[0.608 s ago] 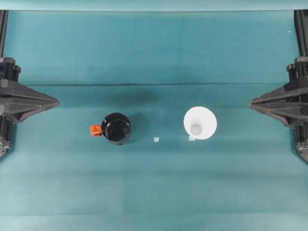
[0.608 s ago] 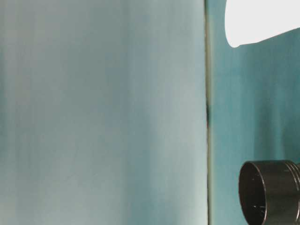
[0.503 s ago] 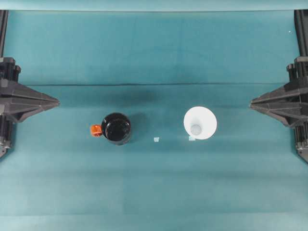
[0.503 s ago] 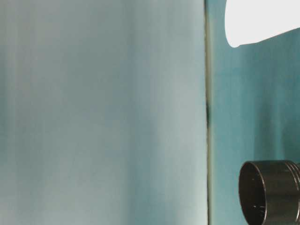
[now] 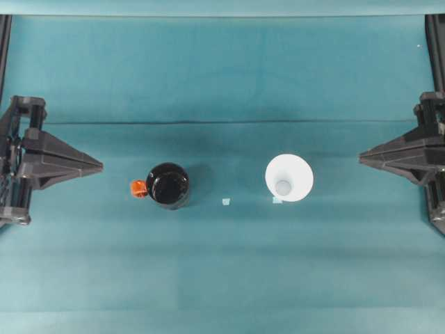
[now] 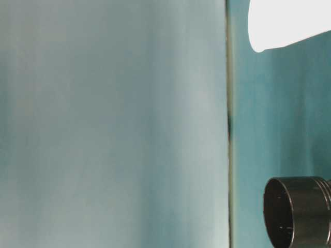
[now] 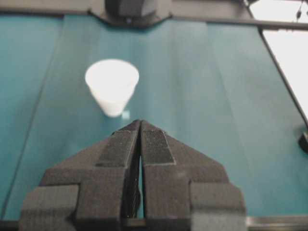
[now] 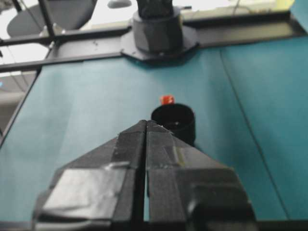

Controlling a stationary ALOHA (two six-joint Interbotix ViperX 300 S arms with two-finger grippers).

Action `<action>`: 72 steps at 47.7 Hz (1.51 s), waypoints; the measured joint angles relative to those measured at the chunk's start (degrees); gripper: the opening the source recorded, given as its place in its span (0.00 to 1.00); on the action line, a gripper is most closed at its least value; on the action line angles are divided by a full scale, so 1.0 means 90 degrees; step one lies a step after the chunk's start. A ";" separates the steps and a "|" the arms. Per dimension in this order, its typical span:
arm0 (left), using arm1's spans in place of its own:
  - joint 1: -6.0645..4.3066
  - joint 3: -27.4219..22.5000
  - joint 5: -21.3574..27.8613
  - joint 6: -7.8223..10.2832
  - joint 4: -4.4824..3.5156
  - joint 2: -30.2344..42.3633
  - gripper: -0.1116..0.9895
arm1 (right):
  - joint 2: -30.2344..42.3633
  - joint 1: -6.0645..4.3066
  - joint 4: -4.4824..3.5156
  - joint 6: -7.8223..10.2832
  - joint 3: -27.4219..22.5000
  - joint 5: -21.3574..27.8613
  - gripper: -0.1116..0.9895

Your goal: Put the paper cup into the moved red handle cup holder.

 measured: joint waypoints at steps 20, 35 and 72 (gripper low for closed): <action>0.0000 -0.0439 0.1035 -0.0527 0.0010 0.0664 0.13 | 0.0664 -0.0088 0.0010 0.0420 -0.0479 0.0869 0.01; 0.0000 -0.0566 0.1846 -0.0410 0.0000 0.0762 0.13 | 0.1152 -0.0088 0.0000 0.0430 -0.0586 0.1357 0.01; 0.0000 -0.0869 0.2490 -0.0371 0.0010 0.1719 0.13 | 0.1514 -0.0088 0.0000 0.0439 -0.0645 0.1670 0.01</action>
